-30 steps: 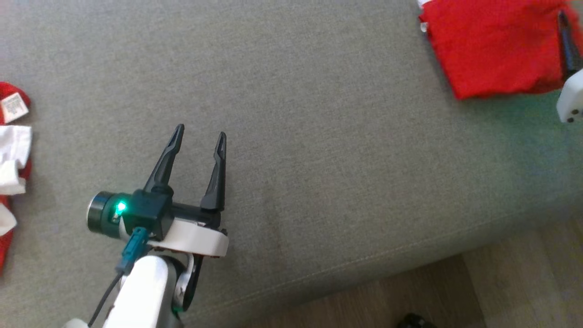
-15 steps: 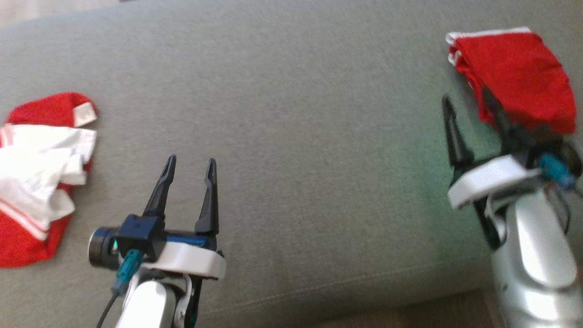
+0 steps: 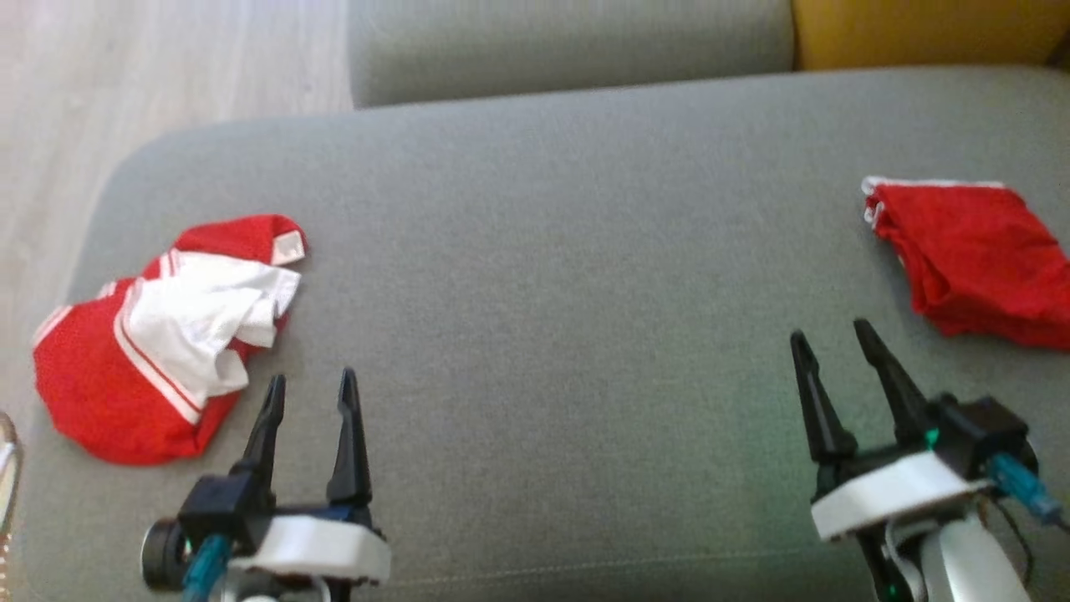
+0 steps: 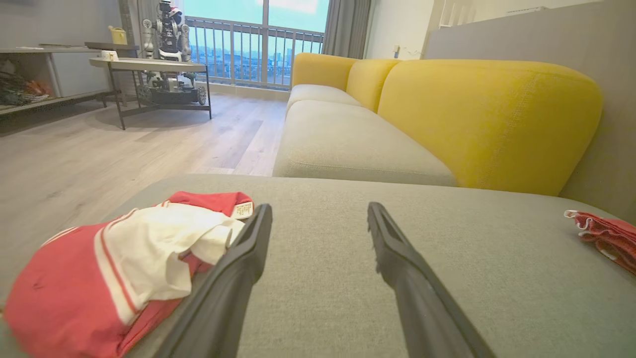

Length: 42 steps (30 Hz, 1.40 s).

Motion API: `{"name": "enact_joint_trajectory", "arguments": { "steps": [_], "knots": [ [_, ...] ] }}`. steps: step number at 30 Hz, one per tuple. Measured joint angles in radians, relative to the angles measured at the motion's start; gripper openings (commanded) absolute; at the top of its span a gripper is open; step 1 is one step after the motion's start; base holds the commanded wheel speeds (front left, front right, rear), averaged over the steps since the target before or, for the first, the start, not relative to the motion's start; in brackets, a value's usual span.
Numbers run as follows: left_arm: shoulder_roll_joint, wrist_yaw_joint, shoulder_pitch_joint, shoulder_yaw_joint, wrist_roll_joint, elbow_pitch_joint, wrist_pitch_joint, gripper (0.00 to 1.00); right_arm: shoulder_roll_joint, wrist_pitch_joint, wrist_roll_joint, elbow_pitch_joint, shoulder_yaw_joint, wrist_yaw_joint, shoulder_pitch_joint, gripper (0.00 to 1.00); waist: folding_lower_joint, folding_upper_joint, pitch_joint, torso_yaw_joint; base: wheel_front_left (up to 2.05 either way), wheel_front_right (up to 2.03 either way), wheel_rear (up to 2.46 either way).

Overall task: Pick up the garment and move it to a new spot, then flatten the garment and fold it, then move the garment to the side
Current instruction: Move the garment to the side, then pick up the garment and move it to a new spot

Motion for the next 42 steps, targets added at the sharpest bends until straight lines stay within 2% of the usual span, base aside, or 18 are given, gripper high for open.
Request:
{"name": "enact_joint_trajectory", "arguments": {
  "steps": [9, 17, 27, 36, 42],
  "knots": [
    [0.001, -0.002, 0.087, 0.031, 0.044, -0.024, 0.000, 1.00, 0.004, 0.000, -0.010, -0.012, 0.007, 0.000, 0.119, 1.00, 0.0000, 0.0000, -0.074, 0.004, 0.00, 0.00, 0.00],
    [0.001, -0.010, 0.101, 0.045, 0.048, -0.017, 0.000, 1.00, 0.005, 0.000, -0.004, 0.008, 0.025, 0.000, 0.123, 1.00, 0.0000, 0.0000, -0.094, -0.020, 0.00, 0.00, 0.00],
    [0.001, -0.011, 0.121, 0.047, 0.055, 0.004, 0.000, 1.00, 0.005, 0.000, 0.006, 0.010, 0.022, 0.000, 0.124, 1.00, 0.0001, 0.0000, -0.099, -0.018, 0.00, 0.00, 0.00],
    [0.001, -0.018, 0.121, 0.058, 0.055, 0.022, 0.000, 1.00, 0.006, 0.000, 0.006, 0.006, 0.011, 0.000, 0.124, 1.00, 0.0001, 0.0000, -0.098, 0.005, 0.00, 0.00, 0.00],
    [0.001, -0.017, 0.120, 0.053, 0.061, 0.026, 0.000, 1.00, 0.006, 0.000, 0.010, -0.008, 0.024, 0.000, 0.125, 1.00, 0.0003, 0.0000, -0.095, 0.058, 0.00, 0.00, 0.00]
  ]
}}
